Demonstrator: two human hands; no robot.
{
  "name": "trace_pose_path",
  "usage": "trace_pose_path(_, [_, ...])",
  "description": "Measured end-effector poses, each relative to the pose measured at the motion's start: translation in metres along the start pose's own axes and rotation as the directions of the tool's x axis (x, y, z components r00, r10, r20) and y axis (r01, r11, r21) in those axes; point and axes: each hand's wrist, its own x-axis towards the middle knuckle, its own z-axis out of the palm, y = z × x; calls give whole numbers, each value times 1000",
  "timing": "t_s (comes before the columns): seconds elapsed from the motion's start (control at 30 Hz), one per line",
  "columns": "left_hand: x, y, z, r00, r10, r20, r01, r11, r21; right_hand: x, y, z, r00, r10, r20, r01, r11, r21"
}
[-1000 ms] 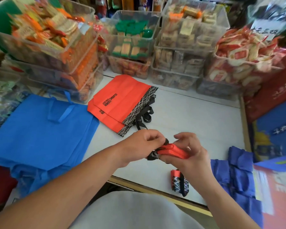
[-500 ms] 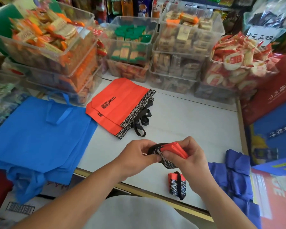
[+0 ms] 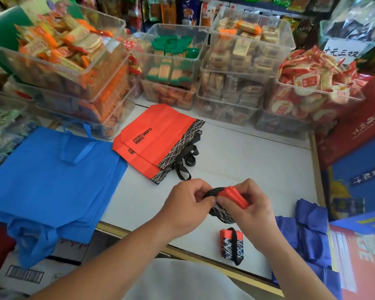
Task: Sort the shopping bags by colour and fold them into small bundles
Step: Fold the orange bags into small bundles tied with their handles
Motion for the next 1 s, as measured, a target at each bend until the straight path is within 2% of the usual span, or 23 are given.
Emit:
trace_pose_path(0.1, [-2,3,4,992,107,-60,-101,990,98,2,-7,1,1000,-25,4,25,998,-60])
trace_pose_path(0.17, [0,1,4,991,123,-47,-120,990,69,2,-12,1,999,-41,16,43,986,-158])
trace_pose_path(0.27, [0,1,2,994,107,-32,-106,994,33,0,-17,1,999,-30,10,31,983,-180])
trace_pose_path(0.33, [0,-2,-1,998,60,-33,-62,997,-45,-3,-18,1,999,-46,-22,42,989,-141])
trace_pose_path(0.5, [-8,-1,-1,996,-65,-67,51,979,-196,-9,-12,5,996,-33,-88,45,989,142])
trace_pose_path(0.57, [-6,7,-4,987,-161,-5,154,950,-272,-10,-9,7,996,-35,-85,47,988,145])
trace_pose_path(0.63, [-1,13,-11,963,-242,116,267,909,-320,-11,-5,10,997,-43,-64,50,991,122])
trace_pose_path(0.7, [1,16,-12,946,-262,190,304,919,-249,-12,-4,9,998,-56,-26,59,990,124])
trace_pose_path(0.77, [-1,15,-11,944,-276,181,310,930,-198,-11,-4,5,995,-98,30,94,991,97])
trace_pose_path(0.93, [-5,13,-20,857,-333,393,479,794,-374,-13,-9,-6,983,-109,150,115,993,-32])
trace_pose_path(1.0, [-6,15,-20,845,-329,422,503,758,-416,-15,-9,-8,969,-146,201,170,979,-112])
